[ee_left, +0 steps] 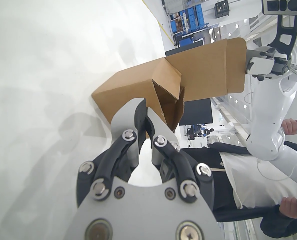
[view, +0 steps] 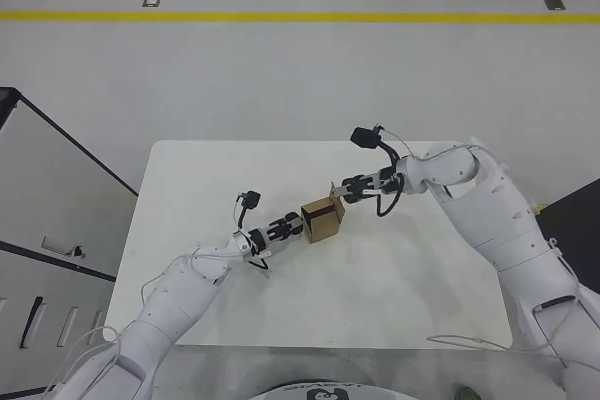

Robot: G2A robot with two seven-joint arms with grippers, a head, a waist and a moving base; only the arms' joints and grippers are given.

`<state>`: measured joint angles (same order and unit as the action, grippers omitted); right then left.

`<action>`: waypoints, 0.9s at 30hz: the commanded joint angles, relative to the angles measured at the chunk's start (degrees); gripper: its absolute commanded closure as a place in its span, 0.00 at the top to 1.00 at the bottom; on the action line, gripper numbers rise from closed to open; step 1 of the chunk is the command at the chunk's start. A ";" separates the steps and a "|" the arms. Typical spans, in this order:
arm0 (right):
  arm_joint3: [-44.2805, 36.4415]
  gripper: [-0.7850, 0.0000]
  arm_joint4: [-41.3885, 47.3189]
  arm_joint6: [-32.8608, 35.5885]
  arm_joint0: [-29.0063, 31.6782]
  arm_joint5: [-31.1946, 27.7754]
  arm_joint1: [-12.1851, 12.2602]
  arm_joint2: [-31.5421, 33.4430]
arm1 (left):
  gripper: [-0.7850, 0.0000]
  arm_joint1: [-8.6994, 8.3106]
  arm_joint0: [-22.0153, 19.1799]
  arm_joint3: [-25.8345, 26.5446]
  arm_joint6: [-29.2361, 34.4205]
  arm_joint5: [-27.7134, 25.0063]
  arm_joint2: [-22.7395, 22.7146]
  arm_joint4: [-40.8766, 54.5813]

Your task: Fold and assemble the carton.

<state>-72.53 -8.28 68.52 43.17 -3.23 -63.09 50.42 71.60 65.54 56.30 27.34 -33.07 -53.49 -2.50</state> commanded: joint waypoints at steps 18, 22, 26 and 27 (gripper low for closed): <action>-1.02 0.45 -9.57 4.44 -7.09 4.73 -2.70 -8.61 | 0.00 0.18 0.41 0.04 0.23 -0.60 -0.62 -0.41; -1.93 0.50 -11.02 5.62 -8.33 5.63 -3.17 -9.75 | 0.00 0.25 0.42 -0.14 0.29 -0.81 -0.73 -0.19; -2.12 0.47 -12.01 6.79 -9.14 6.42 -3.51 -10.50 | 0.00 0.29 0.29 -0.48 0.42 -1.15 -0.88 -0.17; -1.96 0.46 -12.14 6.95 -9.27 6.51 -3.59 -10.66 | 0.00 0.31 0.27 -0.58 0.40 -1.21 -0.93 -0.09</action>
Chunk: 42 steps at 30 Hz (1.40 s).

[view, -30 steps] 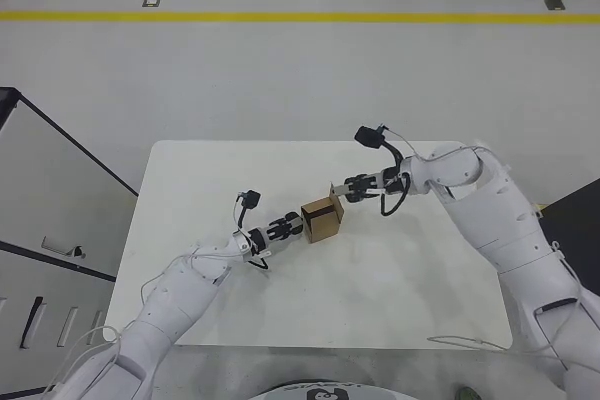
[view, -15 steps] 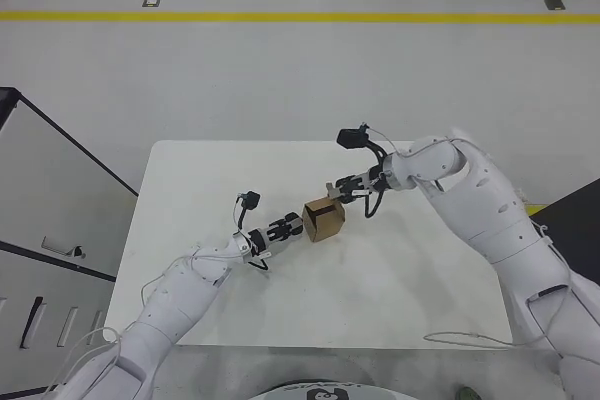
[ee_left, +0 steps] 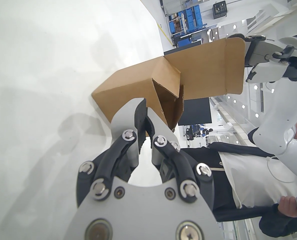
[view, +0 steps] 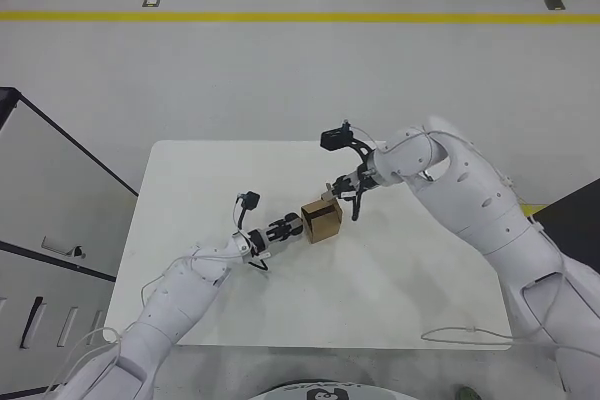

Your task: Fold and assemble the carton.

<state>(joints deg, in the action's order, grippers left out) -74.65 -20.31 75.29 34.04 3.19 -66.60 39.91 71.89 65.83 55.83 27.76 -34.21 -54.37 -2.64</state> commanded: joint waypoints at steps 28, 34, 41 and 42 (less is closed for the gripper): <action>6.06 0.33 7.38 -3.06 3.58 -7.32 0.70 4.94 | 0.00 0.26 -0.39 -1.27 0.93 -0.52 -0.88 0.17; 6.27 0.18 5.08 -2.72 1.91 -5.64 -0.23 2.52 | 0.00 0.27 -0.26 -1.29 1.00 -0.60 -1.07 0.17; 5.93 0.17 1.60 -1.08 -0.45 -3.20 -1.44 -0.62 | 0.00 0.29 -0.12 -1.25 1.30 -0.85 -1.26 0.30; 5.85 0.16 0.98 -0.66 -0.86 -2.89 -1.65 -1.17 | 0.00 0.30 -0.12 -1.26 1.33 -0.86 -1.29 0.31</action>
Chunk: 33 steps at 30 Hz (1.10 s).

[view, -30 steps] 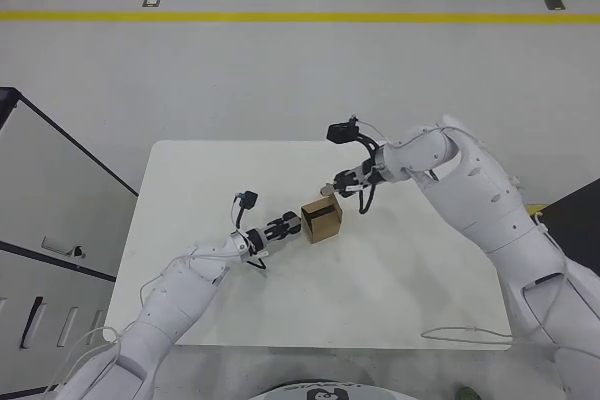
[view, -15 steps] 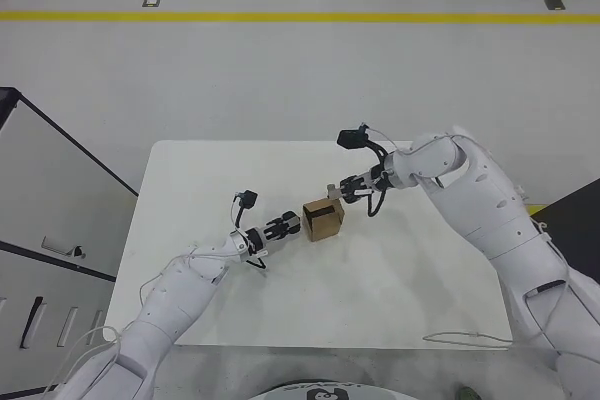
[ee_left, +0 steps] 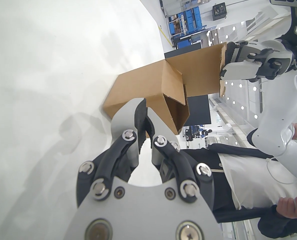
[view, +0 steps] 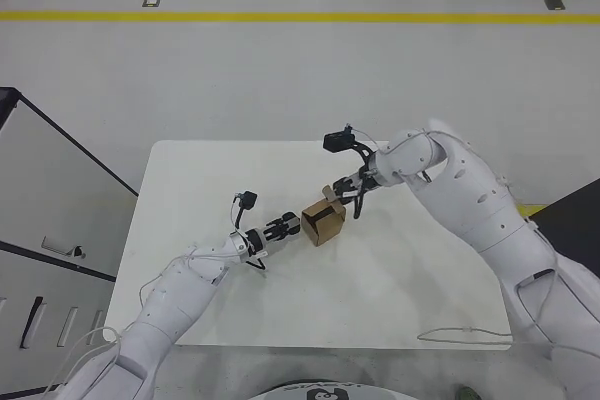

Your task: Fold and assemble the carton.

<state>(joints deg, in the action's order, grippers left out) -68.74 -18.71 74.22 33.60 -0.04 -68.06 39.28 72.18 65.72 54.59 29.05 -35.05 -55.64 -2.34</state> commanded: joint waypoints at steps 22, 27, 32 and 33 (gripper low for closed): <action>2.04 0.22 -5.55 6.68 -6.93 4.73 -5.54 -9.46 | 0.00 0.24 -0.42 -1.83 1.11 -1.36 -0.34 1.17; 2.80 0.24 -4.65 6.47 -6.73 4.98 -5.85 -8.98 | 0.00 0.31 -0.58 -2.20 1.29 -1.83 -0.34 1.26; 2.90 0.22 -3.91 6.54 -6.08 4.62 -5.61 -7.82 | 0.00 0.36 -0.73 -2.45 1.57 -1.88 -0.33 1.33; 2.77 0.22 -3.94 6.69 -5.92 4.63 -5.53 -7.63 | 0.00 0.37 -0.75 -2.50 1.60 -1.91 -0.35 1.34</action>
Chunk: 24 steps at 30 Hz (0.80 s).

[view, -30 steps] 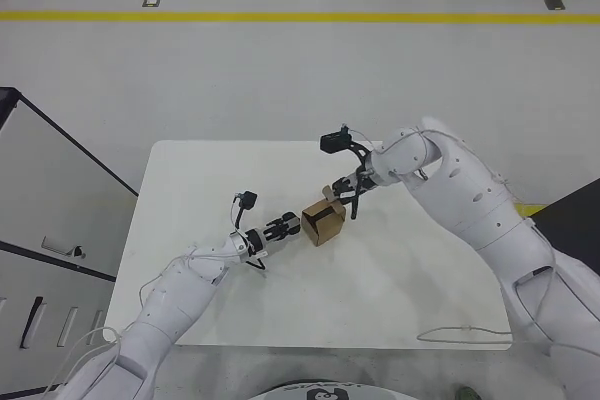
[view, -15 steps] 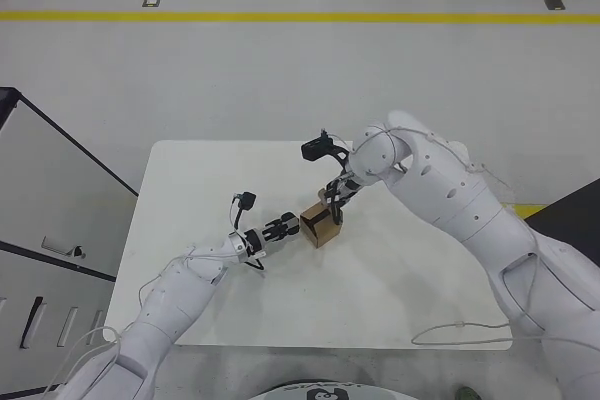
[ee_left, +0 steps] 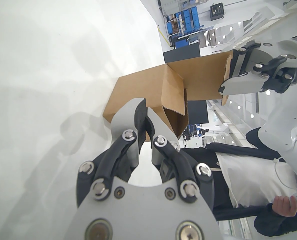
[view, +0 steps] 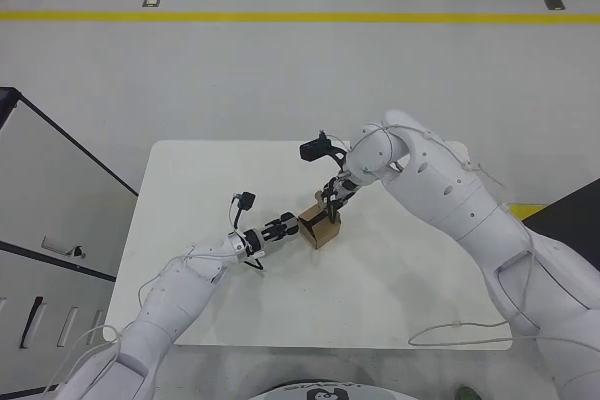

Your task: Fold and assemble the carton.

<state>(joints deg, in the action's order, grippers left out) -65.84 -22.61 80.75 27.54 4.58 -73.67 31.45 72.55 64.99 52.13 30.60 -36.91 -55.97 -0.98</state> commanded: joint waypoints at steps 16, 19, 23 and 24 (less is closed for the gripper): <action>-4.13 0.29 -0.29 1.70 3.19 0.30 1.90 4.24 | 0.00 -0.05 0.23 -0.18 0.42 -0.54 -0.39 -0.15; -5.02 0.28 -0.45 1.96 3.82 0.42 2.28 5.00 | 0.00 -0.09 0.34 -0.07 0.33 -0.60 -0.50 -0.38; -6.13 0.27 -0.66 2.33 4.75 0.66 2.78 5.99 | 0.00 -0.14 0.52 0.12 0.33 -0.59 -0.63 -0.48; -6.41 0.26 -0.70 2.33 5.00 0.69 2.91 6.25 | 0.00 -0.15 0.57 0.15 0.34 -0.59 -0.66 -0.50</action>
<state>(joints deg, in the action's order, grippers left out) -71.97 -23.27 83.07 32.29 5.22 -70.89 37.43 72.41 65.51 52.24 30.92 -37.51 -56.60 -1.45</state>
